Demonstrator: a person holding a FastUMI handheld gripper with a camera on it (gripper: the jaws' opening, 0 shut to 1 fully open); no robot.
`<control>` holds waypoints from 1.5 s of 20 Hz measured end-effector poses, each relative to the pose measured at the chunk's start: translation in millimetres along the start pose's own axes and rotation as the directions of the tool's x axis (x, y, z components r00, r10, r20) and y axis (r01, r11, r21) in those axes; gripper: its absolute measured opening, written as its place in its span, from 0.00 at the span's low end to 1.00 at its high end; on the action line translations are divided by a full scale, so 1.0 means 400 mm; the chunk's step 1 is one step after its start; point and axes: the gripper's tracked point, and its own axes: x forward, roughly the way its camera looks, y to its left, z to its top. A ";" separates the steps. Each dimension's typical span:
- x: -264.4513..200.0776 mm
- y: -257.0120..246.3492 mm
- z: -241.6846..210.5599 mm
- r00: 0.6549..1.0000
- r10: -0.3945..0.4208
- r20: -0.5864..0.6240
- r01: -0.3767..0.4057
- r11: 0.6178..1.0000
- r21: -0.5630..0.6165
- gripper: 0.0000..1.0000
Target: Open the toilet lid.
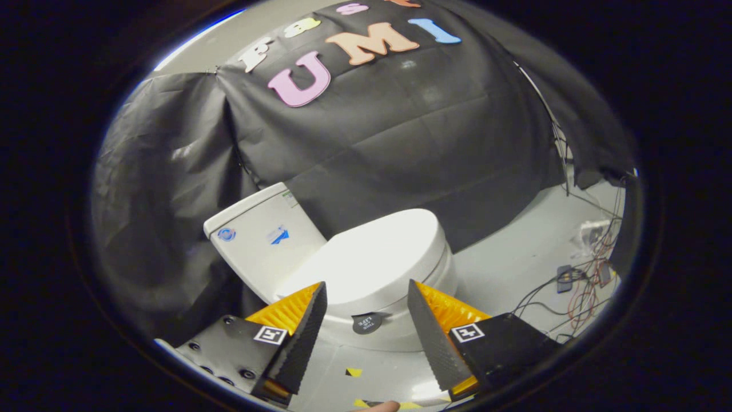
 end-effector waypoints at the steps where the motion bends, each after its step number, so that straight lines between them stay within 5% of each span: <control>1: 0.017 -0.005 -0.023 1.000 -0.001 -0.013 0.001 1.000 0.031 0.89; 5: 0.083 -0.024 -0.112 0.998 -0.007 -0.060 0.018 0.984 0.178 0.89; 7: 0.124 -0.041 -0.183 0.989 -0.045 -0.139 0.083 0.955 0.285 0.73; 10: 0.155 0.001 -0.265 0.979 -0.001 -0.204 0.077 0.928 0.365 0.58; 14: 0.185 0.021 -0.263 0.994 0.017 -0.111 0.040 0.870 0.491 0.44; 20: 0.207 0.033 -0.241 0.998 0.043 0.055 -0.069 0.689 0.722 0.40; 23: 0.205 0.022 -0.236 0.998 0.029 0.062 -0.067 0.618 0.783 0.04; 27: 0.200 0.026 -0.237 0.998 0.004 0.069 -0.060 0.561 0.826 0.03; 30: 0.187 0.020 -0.235 0.998 -0.064 0.019 0.017 0.522 0.853 0.02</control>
